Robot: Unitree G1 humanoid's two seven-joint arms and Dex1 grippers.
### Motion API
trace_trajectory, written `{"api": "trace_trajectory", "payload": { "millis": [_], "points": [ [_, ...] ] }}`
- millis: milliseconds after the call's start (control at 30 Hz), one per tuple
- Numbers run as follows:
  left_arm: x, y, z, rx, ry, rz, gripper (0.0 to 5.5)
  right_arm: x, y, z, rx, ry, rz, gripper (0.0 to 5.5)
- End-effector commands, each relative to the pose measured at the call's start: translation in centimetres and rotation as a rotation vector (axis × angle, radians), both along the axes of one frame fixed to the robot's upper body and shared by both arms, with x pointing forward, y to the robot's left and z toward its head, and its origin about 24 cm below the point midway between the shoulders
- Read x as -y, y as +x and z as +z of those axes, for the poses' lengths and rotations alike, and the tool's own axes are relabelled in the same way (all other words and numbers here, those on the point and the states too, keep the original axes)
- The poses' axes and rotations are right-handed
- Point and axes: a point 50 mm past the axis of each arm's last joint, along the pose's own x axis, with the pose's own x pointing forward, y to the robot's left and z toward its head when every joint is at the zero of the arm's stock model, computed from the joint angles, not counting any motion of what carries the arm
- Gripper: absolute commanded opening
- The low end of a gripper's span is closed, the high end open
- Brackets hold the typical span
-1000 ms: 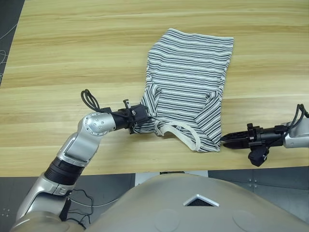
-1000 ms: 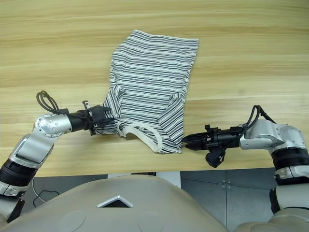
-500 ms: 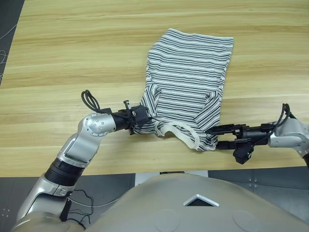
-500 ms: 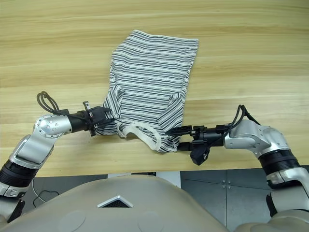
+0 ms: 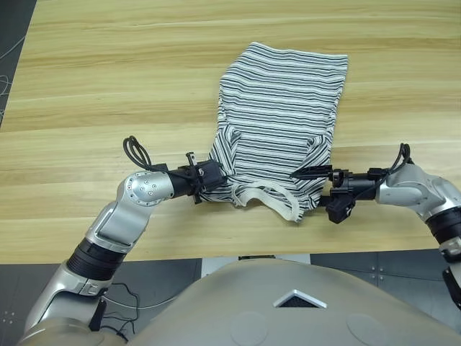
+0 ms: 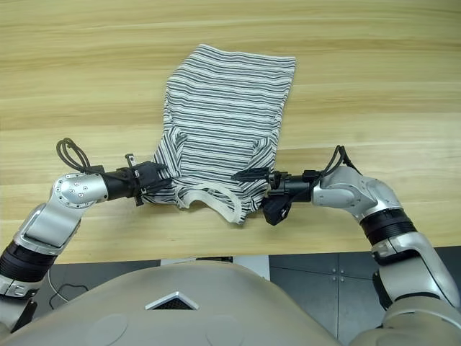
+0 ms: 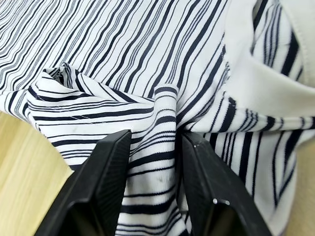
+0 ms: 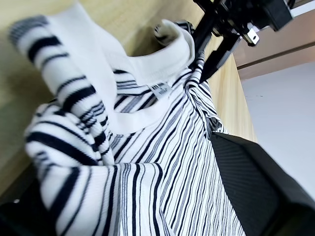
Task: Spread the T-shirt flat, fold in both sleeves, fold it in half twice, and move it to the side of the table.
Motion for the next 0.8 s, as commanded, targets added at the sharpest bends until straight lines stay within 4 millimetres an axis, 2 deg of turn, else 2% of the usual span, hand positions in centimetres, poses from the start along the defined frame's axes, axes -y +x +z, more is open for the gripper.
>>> {"api": "trace_trajectory", "payload": {
  "millis": [33,200,367,500,633,700,800],
  "points": [
    [-0.4,-0.7,-0.7,-0.056,0.038,-0.002,1.79,1.2,-2.6,-5.1,-0.197,-0.28,-0.006,4.17],
    [-0.4,-0.7,-0.6,-0.056,0.038,-0.004,1.79,-0.3,-3.2,-5.4,-0.22,-0.247,0.045,4.17],
    [-0.6,-0.4,-0.4,-0.046,0.032,0.02,1.79,-1.0,-3.7,-4.9,-0.218,-0.207,0.083,3.21],
    [-0.4,0.3,0.0,-0.023,-0.006,0.055,1.79,-0.4,-3.7,-4.7,-0.222,-0.215,0.069,2.45],
    [-0.1,1.6,1.9,0.02,-0.156,0.119,1.79,0.3,-3.7,-4.8,-0.233,-0.217,0.032,1.53],
    [-0.2,2.1,3.3,0.022,-0.254,0.141,1.79,0.4,-3.6,-4.8,-0.235,-0.218,0.02,1.26],
    [-0.6,2.6,4.2,0.031,-0.3,0.154,1.79,0.5,-3.3,-4.9,-0.232,-0.213,-0.005,0.68]
  ]
}}
